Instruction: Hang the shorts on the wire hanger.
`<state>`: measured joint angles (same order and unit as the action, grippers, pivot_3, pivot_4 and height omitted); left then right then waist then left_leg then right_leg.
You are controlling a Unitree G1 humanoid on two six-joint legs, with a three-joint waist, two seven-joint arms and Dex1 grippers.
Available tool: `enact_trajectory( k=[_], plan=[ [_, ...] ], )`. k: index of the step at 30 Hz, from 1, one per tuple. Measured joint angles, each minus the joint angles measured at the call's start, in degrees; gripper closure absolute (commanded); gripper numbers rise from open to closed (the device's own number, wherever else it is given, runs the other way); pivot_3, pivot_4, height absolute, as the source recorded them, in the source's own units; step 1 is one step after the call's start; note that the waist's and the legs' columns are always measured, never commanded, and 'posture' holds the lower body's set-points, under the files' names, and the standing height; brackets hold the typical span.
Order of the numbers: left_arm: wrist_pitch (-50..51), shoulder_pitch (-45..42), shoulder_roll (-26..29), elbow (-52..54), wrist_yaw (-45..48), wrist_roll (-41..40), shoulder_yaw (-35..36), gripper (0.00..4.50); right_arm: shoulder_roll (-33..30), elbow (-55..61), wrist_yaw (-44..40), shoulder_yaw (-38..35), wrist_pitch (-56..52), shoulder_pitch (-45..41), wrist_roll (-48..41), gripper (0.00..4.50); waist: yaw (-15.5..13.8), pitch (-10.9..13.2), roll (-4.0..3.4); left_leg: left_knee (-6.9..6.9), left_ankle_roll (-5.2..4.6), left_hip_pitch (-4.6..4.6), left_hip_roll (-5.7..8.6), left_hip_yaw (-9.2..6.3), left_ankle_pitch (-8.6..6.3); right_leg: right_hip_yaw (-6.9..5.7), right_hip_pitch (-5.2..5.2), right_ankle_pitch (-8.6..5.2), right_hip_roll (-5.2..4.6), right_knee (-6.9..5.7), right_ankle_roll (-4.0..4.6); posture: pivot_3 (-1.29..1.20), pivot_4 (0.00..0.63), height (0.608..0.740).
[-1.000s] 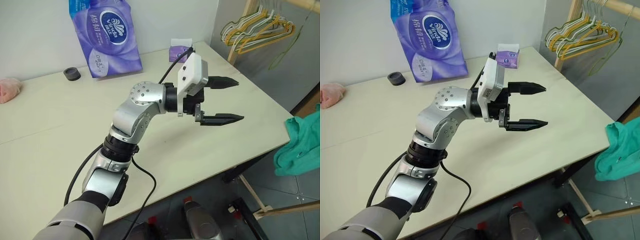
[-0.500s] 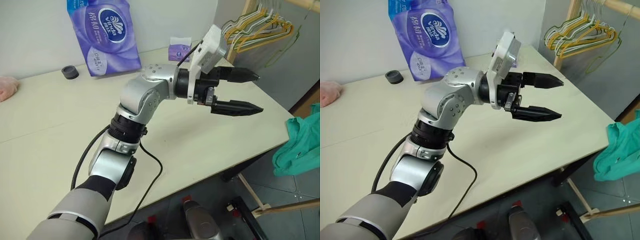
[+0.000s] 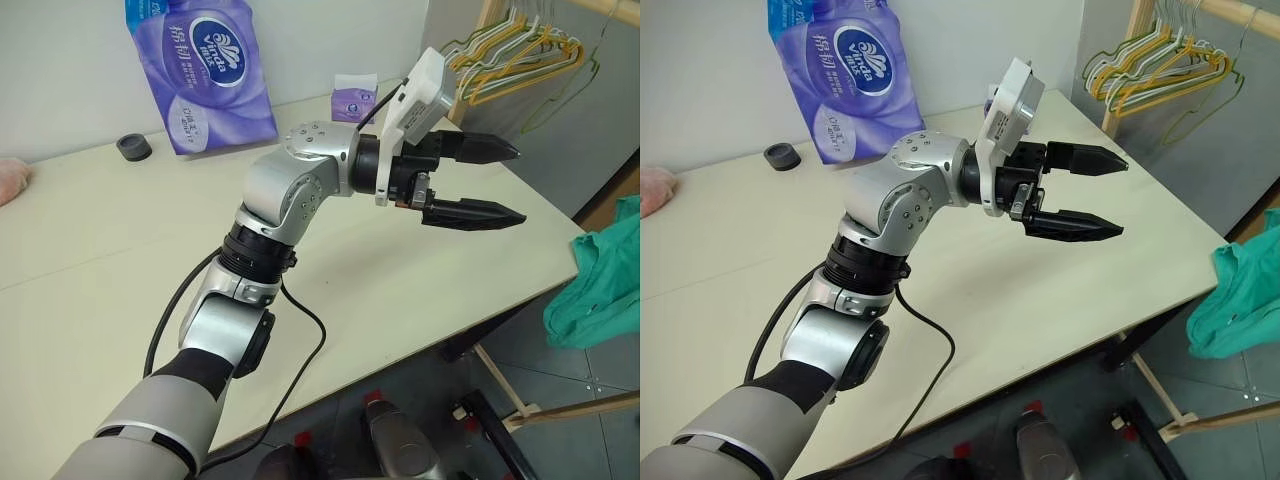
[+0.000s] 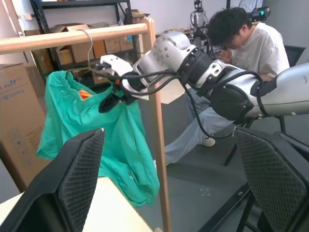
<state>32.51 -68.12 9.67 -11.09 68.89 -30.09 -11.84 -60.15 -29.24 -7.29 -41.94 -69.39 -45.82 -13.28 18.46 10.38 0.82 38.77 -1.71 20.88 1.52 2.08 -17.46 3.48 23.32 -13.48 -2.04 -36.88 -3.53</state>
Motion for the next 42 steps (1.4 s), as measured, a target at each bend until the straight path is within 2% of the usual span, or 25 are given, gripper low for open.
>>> enact_trajectory(
  k=[5,10,15,19,21,24,29,33,35,38,39,42],
  plan=[
    [-0.45,0.00,-0.01,0.00,-0.08,0.28,0.00,0.00,0.35,4.64,2.57,-2.54,3.38,-0.89,-0.36,0.04,0.18,-0.01,-0.02,0.00,0.01,0.00,0.00,0.01,-0.01,0.02,0.01,0.00,0.00,-0.01,-0.04,-0.37,0.138,0.740],
    [-0.67,0.03,0.21,-0.05,-0.24,1.14,0.00,0.00,1.32,12.33,1.75,-1.40,10.09,3.97,-0.17,0.04,0.23,-0.03,-0.04,0.01,0.02,0.01,0.00,0.02,-0.01,0.04,0.01,0.00,0.00,-0.01,-0.10,-0.36,0.128,0.740],
    [-1.97,0.33,0.53,-0.14,-0.71,2.34,-0.01,0.00,2.57,18.11,1.44,2.19,24.03,11.65,3.39,0.04,0.26,-0.08,-0.13,0.02,0.05,0.00,0.01,0.11,-0.02,0.12,0.03,0.02,-0.01,-0.03,-0.18,-0.35,0.124,0.740],
    [-2.55,0.88,1.31,-0.25,-0.89,3.06,0.00,0.00,3.02,17.90,4.81,4.68,38.69,15.68,8.59,0.04,0.27,-0.16,-0.26,0.02,0.07,0.00,0.04,0.22,-0.01,0.25,0.12,0.02,-0.02,-0.07,-0.19,-0.34,0.123,0.740],
    [-2.72,1.72,1.48,-0.30,-1.25,3.48,0.02,0.00,3.20,18.08,6.01,5.71,45.66,15.94,10.60,0.04,0.33,-0.29,-0.51,0.00,0.14,-0.02,0.08,0.33,0.03,0.39,0.17,0.00,-0.04,-0.10,-0.23,-0.33,0.122,0.740],
    [-3.03,2.61,1.71,-0.28,-2.23,4.34,0.02,0.00,3.19,21.74,7.04,7.56,55.56,16.40,13.35,0.04,0.51,-0.28,-0.49,0.00,0.24,-0.03,0.05,0.31,0.07,0.38,0.17,0.01,0.00,-0.10,-0.24,-0.32,0.121,0.740],
    [-4.39,3.48,1.71,-0.41,-4.96,6.33,0.02,0.00,6.04,24.56,8.47,10.99,66.04,18.52,17.01,0.04,0.03,-0.25,-0.41,0.09,0.25,-0.02,0.10,0.29,0.08,0.37,0.17,0.05,-0.06,-0.08,-0.32,-0.31,0.120,0.740],
    [-4.45,5.15,2.06,-0.37,-6.39,7.15,0.02,0.00,8.03,26.20,7.72,14.97,70.17,18.94,18.74,0.04,-0.17,-0.26,-0.43,0.10,0.24,-0.04,0.12,0.30,0.08,0.40,0.17,0.06,-0.08,-0.10,-0.32,-0.31,0.122,0.740],
    [-4.59,7.24,3.43,0.06,-9.05,8.62,0.28,0.00,11.19,31.90,2.35,19.09,70.94,19.86,15.29,0.04,0.24,-0.28,-0.38,0.09,0.25,-0.05,0.00,0.25,0.06,0.38,0.12,0.07,0.03,-0.10,-0.33,-0.31,0.122,0.740],
    [-6.66,10.39,5.40,0.40,-14.95,12.45,1.03,0.00,17.75,38.43,-5.08,25.60,66.07,22.40,7.76,0.04,0.36,-0.29,-0.37,0.12,0.27,-0.09,-0.04,0.09,0.06,0.24,0.12,0.10,0.04,-0.13,-0.30,-0.29,0.120,0.740],
    [-8.02,11.74,6.57,0.40,-18.55,14.88,1.34,0.00,20.32,39.95,-6.78,27.36,62.67,23.47,4.81,0.04,0.21,-0.29,-0.37,0.14,0.27,-0.08,-0.04,0.07,0.06,0.19,0.17,0.26,0.00,-0.13,-0.04,-0.28,0.119,0.740],
    [-9.10,15.60,8.03,-0.07,-28.79,19.13,5.49,0.00,24.36,43.18,-10.21,30.99,57.28,26.23,0.39,0.04,-0.95,-0.30,-0.39,0.18,0.07,-0.01,-0.03,0.02,-0.05,0.14,0.27,0.42,-0.25,-0.20,0.03,-0.23,0.114,0.740]
  ],
)
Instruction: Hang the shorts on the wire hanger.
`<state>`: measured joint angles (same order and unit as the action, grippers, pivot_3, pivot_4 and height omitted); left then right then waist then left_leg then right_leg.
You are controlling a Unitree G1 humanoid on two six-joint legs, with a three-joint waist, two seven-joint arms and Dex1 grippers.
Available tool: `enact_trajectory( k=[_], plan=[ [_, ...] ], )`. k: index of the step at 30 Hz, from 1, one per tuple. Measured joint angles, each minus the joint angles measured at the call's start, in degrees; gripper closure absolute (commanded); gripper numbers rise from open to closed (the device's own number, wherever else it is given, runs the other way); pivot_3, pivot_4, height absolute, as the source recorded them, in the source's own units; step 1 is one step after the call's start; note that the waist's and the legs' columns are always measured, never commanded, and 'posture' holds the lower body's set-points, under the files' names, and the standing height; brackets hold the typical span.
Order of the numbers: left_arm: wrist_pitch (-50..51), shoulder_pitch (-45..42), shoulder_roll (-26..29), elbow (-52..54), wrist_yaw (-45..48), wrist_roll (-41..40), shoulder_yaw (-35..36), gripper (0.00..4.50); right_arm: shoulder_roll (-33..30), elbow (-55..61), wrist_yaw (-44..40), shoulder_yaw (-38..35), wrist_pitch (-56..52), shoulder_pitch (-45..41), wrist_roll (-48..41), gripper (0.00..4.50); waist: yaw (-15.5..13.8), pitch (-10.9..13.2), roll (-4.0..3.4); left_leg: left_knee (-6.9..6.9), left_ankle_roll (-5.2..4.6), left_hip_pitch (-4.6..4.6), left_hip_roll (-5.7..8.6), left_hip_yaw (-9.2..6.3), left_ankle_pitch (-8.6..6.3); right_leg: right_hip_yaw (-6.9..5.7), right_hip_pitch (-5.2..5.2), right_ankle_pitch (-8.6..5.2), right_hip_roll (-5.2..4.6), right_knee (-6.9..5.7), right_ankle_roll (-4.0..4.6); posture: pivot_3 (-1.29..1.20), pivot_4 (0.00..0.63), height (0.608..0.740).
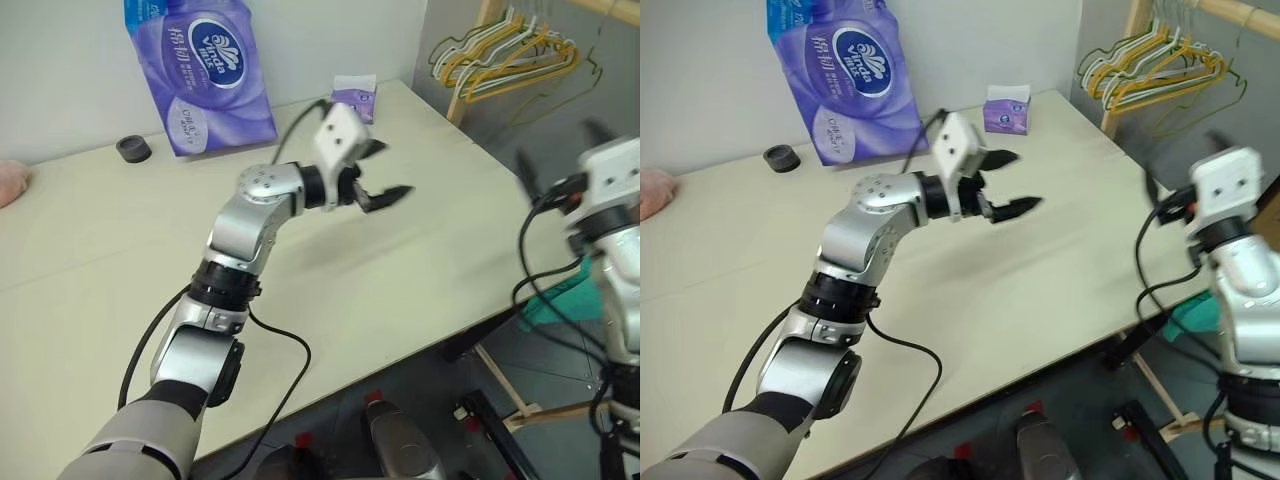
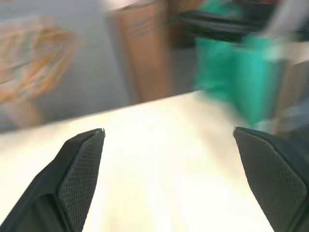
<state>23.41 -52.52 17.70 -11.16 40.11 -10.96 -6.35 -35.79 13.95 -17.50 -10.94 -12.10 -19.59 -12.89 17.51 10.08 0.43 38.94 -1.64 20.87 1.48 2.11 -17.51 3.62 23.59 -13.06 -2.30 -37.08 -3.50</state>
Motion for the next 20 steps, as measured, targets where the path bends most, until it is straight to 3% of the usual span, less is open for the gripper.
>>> enact_trajectory(
  k=[4,9,13,20],
  plan=[
    [2.92,10.95,0.91,3.14,-17.80,5.31,8.89,0.00,5.63,1.17,-3.75,7.17,-0.75,1.41,-1.15,0.04,-1.05,-0.20,-0.01,-0.02,-0.03,-0.02,-0.07,-0.18,-0.02,-0.14,0.04,0.12,0.00,-0.06,0.10,-0.17,0.105,0.740],
    [5.58,27.27,1.01,12.95,-31.78,12.90,12.55,0.00,10.56,-2.79,-7.64,11.68,0.06,2.04,-1.75,0.04,-5.27,-0.49,0.45,0.00,0.00,0.23,-0.08,-0.25,-0.01,-0.26,0.38,0.20,-0.02,-0.17,0.23,-0.10,0.101,0.740],
    [7.66,34.89,-1.96,19.41,-38.10,13.53,17.21,0.00,15.75,-9.66,-8.68,12.88,0.26,-0.21,-1.83,0.04,-9.42,-1.03,0.96,0.05,0.05,0.46,-0.10,-0.34,0.02,-0.59,0.53,0.38,-0.20,-0.11,0.52,-0.05,0.103,0.740],
    [3.54,41.98,-5.30,19.49,-40.52,11.57,20.57,0.00,21.85,-21.30,-11.15,15.10,2.62,-3.89,-1.30,0.04,-15.42,-1.34,1.20,0.06,0.28,0.62,-0.10,-0.76,0.31,-1.24,0.51,0.57,-0.30,-0.05,0.83,0.02,0.122,0.740]
  ],
)
